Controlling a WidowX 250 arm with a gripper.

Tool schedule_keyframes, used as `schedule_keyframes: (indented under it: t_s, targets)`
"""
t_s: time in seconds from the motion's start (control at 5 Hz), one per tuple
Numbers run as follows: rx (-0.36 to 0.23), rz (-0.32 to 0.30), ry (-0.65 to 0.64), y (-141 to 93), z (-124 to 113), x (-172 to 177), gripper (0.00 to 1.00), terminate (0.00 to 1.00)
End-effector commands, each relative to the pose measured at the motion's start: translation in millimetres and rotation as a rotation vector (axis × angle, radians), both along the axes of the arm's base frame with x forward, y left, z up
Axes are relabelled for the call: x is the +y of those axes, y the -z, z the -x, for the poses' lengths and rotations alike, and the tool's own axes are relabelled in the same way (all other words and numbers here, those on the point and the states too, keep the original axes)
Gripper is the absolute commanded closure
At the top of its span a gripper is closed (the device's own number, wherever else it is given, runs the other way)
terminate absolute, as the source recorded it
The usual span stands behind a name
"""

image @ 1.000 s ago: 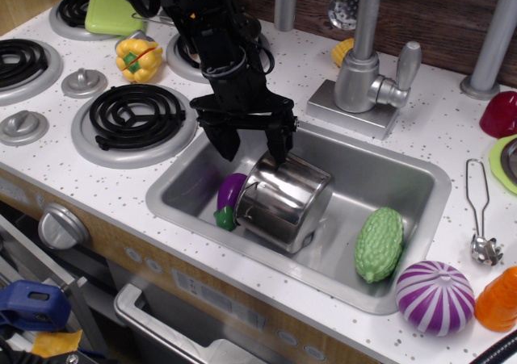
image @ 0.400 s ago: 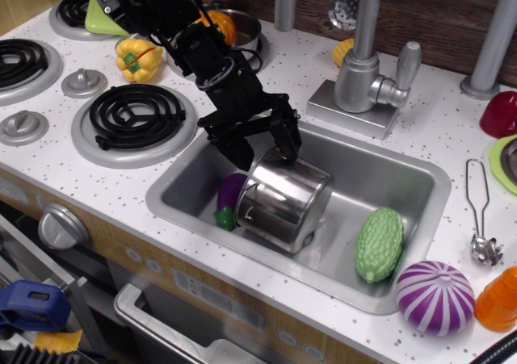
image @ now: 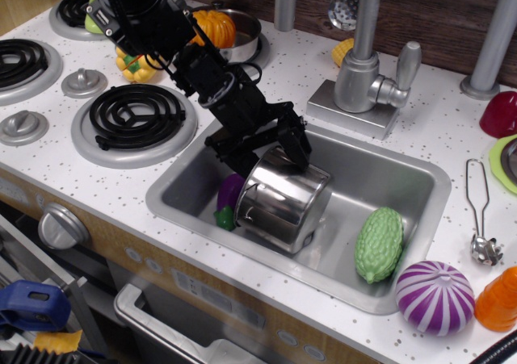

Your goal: Flip pot upright in sink

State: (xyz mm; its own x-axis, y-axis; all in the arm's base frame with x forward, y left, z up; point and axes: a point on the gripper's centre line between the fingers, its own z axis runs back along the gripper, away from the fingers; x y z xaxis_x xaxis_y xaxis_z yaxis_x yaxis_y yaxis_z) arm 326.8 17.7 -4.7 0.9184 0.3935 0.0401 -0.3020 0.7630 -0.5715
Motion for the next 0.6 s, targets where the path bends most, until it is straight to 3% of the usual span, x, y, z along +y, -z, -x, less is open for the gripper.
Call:
schedule_keyframes:
  t_s: [0.0, 0.2, 0.4]
  targets:
    - [-0.061, 0.001, -0.034, -9.2, -1.2, -11.9, 1.00, 0.00]
    - [-0.074, -0.003, -0.052, -7.2, 1.0, -19.8, 1.00, 0.00]
    - [-0.087, -0.065, -0.026, -10.1, -1.5, -17.6, 1.00, 0.00]
